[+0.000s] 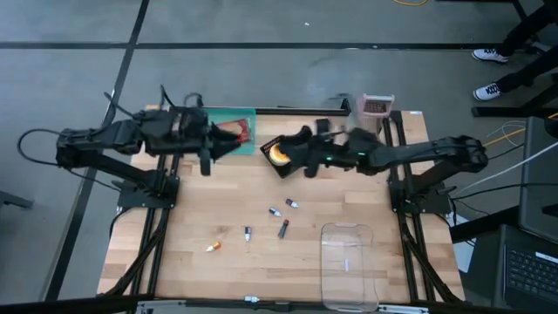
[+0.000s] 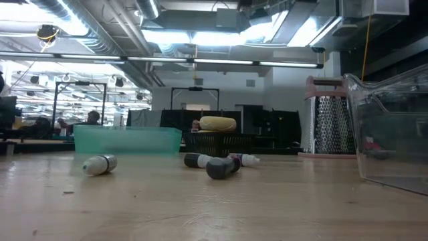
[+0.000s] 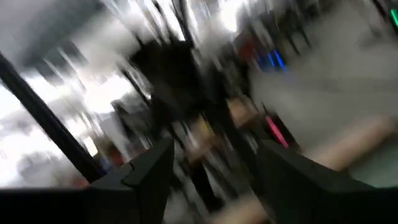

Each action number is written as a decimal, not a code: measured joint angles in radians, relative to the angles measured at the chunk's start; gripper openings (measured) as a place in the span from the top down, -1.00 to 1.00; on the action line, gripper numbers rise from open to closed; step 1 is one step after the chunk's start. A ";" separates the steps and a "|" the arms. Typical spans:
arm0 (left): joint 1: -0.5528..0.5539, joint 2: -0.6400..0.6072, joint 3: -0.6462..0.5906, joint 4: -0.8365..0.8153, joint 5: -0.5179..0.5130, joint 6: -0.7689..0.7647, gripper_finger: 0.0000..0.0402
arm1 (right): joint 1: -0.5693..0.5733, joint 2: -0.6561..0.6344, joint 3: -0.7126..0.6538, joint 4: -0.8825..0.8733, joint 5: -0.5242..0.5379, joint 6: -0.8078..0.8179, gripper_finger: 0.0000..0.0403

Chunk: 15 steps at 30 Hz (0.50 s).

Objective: Pick & Place Food Item
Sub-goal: Put the violet food coloring bottle into the transparent bin

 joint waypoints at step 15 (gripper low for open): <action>-0.203 -0.306 -0.102 -0.059 -0.220 0.146 0.39 | 0.098 0.331 0.696 -1.255 0.261 -0.101 -0.13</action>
